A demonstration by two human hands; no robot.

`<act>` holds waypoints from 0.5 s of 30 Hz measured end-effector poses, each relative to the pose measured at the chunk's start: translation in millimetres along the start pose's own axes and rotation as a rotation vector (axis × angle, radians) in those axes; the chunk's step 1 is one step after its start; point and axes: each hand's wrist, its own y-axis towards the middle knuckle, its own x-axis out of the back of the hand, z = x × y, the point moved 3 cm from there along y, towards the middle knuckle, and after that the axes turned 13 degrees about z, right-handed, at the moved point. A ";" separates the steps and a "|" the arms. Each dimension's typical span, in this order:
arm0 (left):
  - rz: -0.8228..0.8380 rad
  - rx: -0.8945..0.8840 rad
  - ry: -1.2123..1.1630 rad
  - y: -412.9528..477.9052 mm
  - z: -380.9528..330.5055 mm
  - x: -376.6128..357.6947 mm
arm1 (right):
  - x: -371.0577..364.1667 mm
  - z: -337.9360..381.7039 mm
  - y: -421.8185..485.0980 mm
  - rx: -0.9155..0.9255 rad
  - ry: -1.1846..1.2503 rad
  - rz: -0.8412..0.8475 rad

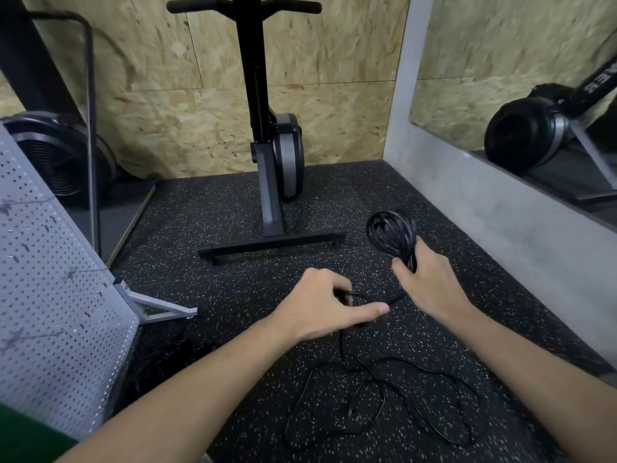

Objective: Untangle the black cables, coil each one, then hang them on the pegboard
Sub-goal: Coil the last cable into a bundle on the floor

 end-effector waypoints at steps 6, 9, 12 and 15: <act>-0.113 -0.161 -0.194 1.2 -9.6 18.9 | -4.3 -11.7 -0.1 -0.051 -0.047 0.315; -0.202 -0.213 -0.330 3.9 -2.4 22.9 | -11.2 -3.1 -6.8 -0.022 0.018 0.495; -0.364 -0.205 -0.426 3.8 4.9 29.8 | -17.4 8.0 -16.9 -0.106 0.165 0.641; -0.470 -0.137 -0.464 4.4 12.3 31.7 | -21.9 21.5 -24.9 -0.099 0.225 0.758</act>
